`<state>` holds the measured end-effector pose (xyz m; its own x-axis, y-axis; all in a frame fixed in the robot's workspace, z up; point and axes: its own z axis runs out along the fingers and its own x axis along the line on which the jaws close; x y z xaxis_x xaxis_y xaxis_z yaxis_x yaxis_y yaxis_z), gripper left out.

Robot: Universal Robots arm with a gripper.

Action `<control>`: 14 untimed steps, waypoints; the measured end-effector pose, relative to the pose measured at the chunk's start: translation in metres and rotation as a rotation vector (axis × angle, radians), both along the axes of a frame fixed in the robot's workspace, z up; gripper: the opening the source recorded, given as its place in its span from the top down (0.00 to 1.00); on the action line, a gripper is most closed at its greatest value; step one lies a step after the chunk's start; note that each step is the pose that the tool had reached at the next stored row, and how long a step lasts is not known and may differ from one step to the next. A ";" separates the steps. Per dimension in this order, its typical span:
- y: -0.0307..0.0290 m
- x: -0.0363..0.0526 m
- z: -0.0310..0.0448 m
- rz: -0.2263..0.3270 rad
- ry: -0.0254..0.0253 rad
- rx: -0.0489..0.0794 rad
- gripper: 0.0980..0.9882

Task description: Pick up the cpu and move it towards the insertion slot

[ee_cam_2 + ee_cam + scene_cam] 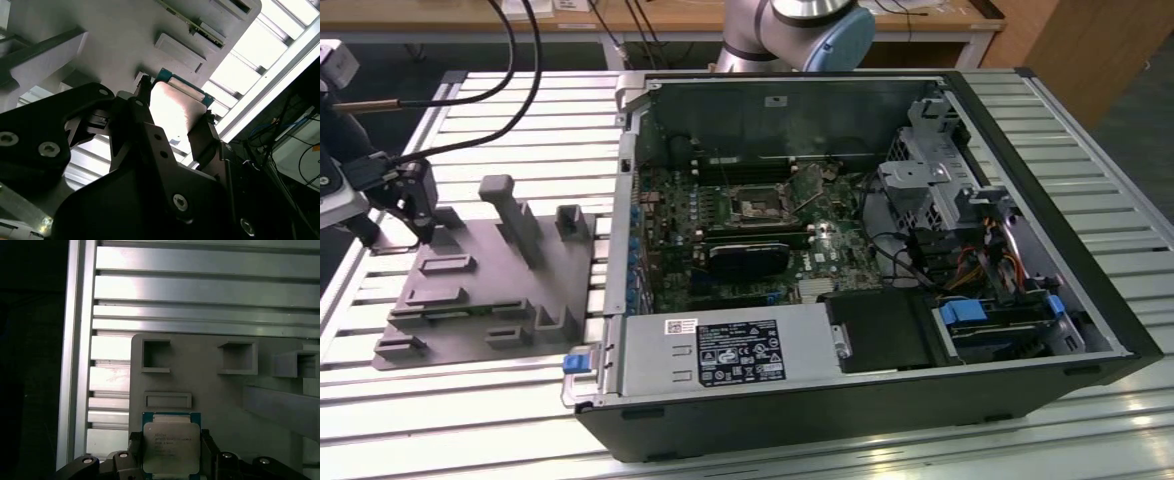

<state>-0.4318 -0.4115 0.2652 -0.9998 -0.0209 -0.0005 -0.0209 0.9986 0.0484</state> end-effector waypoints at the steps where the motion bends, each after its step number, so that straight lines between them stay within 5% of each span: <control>1: 0.0000 0.0000 0.0006 0.000 0.0001 0.000 0.50; 14: 0.0000 0.0000 0.0088 0.000 0.0000 0.000 0.50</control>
